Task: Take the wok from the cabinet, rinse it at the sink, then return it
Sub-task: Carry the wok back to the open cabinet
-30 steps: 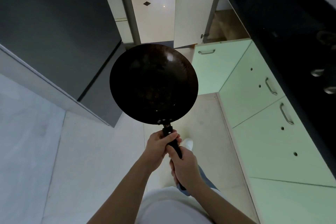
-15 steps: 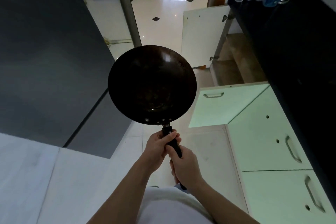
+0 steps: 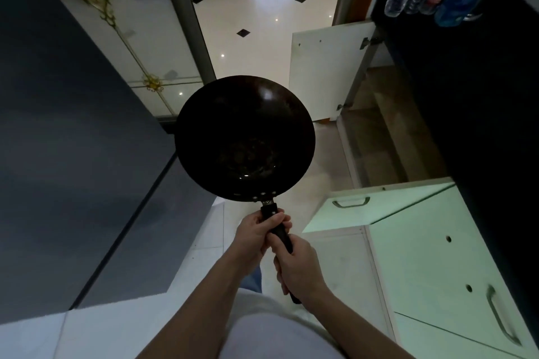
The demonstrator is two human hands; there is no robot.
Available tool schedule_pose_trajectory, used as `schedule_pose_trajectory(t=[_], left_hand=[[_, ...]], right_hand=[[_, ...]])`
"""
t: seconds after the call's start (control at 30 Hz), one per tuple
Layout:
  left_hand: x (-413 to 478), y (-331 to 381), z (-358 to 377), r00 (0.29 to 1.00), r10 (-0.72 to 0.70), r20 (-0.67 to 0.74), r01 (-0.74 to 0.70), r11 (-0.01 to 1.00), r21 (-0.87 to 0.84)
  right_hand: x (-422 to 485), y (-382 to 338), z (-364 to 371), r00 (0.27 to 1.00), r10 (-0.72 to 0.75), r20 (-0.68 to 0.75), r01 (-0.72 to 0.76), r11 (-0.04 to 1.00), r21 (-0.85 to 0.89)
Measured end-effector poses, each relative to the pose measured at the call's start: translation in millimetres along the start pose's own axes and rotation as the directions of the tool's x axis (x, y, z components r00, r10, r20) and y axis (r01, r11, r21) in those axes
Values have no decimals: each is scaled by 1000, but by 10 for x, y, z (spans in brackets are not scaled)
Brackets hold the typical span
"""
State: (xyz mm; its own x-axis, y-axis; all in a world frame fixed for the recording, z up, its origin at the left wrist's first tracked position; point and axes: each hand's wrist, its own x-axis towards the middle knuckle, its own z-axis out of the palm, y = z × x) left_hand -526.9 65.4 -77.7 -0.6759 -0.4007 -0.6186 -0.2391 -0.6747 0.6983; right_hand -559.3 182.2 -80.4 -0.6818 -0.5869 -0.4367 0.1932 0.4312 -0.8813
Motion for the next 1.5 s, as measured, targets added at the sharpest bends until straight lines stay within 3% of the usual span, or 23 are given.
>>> schedule_pose_trajectory(t=[0.47, 0.97, 1.17, 1.5], left_hand=[[1786, 1808, -87, 956, -88, 280, 22, 973, 232], [2902, 2286, 1142, 831, -291, 475, 51, 889, 455], [3447, 2347, 2120, 776, -375, 507, 56, 842, 537], [3762, 2035, 3272, 621, -592, 514, 89, 705, 704]], right_hand=[[1842, -1269, 418, 970, 71, -232, -16, 972, 233], [2770, -1606, -432, 845, 165, -508, 10, 946, 325], [3247, -1655, -1229, 760, 195, -620, 73, 922, 380], [3429, -1473, -2028, 522, 339, -783, 43, 906, 421]])
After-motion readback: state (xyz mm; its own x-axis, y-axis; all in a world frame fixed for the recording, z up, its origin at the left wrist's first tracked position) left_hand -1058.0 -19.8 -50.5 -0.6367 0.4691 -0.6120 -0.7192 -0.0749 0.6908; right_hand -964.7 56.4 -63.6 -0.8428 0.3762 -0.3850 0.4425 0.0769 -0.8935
